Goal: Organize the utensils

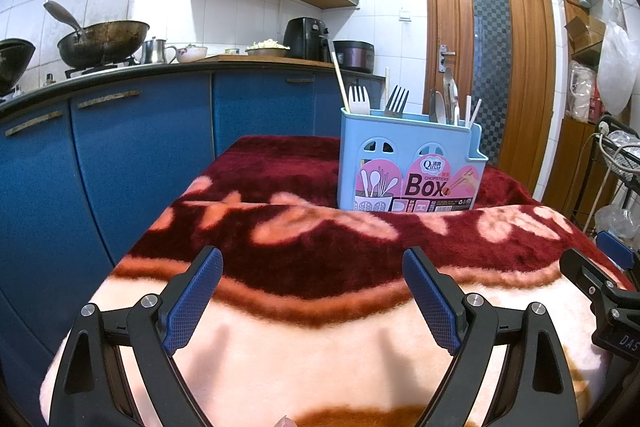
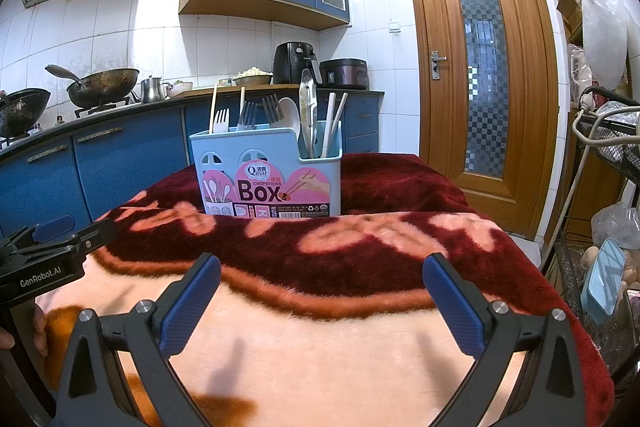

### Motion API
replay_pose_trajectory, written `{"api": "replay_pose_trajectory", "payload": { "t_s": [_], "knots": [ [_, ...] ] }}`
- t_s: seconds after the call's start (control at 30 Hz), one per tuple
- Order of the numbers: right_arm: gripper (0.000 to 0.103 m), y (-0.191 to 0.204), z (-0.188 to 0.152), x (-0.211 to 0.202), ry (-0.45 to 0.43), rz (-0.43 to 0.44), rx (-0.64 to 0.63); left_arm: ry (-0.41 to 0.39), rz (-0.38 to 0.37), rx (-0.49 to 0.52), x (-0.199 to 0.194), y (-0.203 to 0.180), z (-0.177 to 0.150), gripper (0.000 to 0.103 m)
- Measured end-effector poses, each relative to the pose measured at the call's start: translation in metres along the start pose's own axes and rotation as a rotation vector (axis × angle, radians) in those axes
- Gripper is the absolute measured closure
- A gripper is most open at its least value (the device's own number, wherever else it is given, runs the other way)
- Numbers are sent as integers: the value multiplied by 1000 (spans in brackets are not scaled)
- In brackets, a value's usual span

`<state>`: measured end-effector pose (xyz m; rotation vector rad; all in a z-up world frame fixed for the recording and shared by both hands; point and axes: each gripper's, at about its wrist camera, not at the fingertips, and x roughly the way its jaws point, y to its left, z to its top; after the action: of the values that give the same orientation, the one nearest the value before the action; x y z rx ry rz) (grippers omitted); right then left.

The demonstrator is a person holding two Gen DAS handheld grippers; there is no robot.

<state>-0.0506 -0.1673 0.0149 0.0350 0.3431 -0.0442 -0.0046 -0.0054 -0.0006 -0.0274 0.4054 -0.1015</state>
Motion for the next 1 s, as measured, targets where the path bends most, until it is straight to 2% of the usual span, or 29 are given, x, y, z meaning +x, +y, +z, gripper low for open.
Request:
{"api": "replay_pose_trajectory", "payload": {
  "t_s": [0.43, 1.0],
  "knots": [
    [0, 0, 0, 0, 1, 1, 2, -3, 23, 10, -1, -2, -1, 11],
    [0, 0, 0, 0, 1, 0, 0, -2, 14, 5, -1, -2, -1, 11]
  ]
}}
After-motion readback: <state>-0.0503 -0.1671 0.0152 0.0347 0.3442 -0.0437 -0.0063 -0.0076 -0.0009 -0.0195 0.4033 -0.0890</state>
